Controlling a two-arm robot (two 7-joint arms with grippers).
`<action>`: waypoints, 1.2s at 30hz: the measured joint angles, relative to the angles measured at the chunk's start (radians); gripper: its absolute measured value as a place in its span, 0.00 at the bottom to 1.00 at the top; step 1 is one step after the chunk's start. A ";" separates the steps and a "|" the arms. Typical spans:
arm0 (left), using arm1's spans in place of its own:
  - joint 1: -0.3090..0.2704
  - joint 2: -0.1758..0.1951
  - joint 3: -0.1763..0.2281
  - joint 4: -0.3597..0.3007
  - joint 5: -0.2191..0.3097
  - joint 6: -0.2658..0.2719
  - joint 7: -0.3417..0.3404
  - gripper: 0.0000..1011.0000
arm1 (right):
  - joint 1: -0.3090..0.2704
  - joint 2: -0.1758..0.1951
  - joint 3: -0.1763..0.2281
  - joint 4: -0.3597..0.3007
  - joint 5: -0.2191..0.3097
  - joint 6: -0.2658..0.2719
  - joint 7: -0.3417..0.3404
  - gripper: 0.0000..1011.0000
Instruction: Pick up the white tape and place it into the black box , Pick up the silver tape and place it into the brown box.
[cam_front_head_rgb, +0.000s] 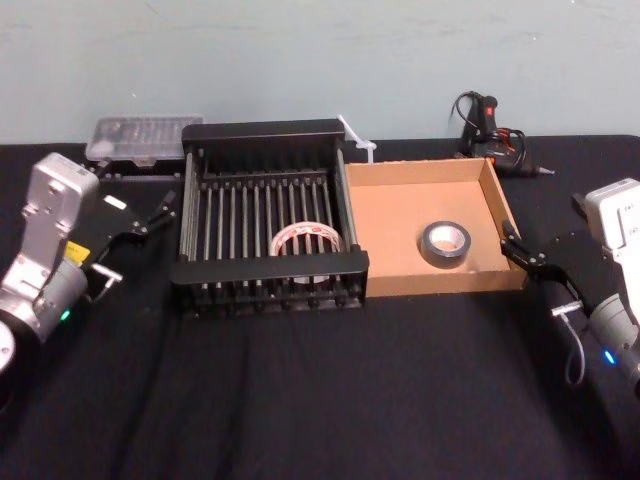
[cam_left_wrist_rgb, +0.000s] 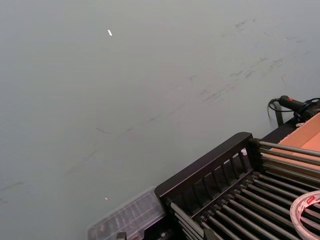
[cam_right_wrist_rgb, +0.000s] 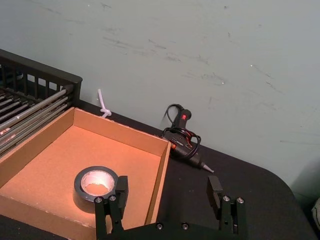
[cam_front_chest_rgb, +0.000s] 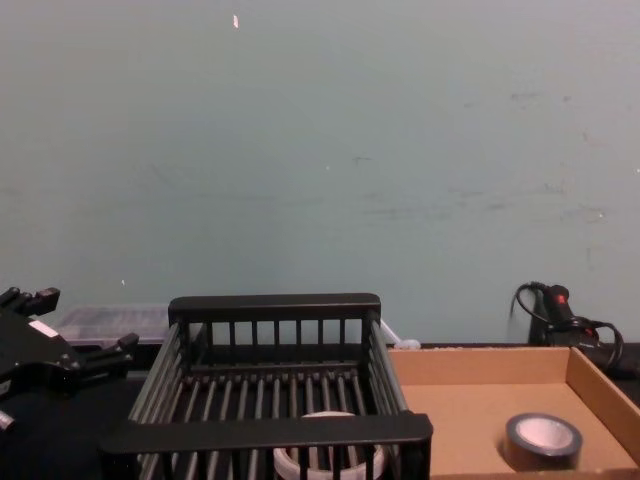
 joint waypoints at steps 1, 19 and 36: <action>0.000 0.000 0.000 0.000 0.000 0.000 0.000 0.99 | 0.000 0.000 0.000 0.000 0.000 0.000 0.000 0.99; 0.000 0.000 0.000 0.000 0.000 0.000 0.000 0.99 | 0.001 0.001 -0.001 0.001 0.001 0.001 0.001 0.99; 0.000 0.000 0.000 0.000 0.000 0.000 0.000 0.99 | 0.001 0.001 -0.001 0.001 0.002 0.001 0.001 0.99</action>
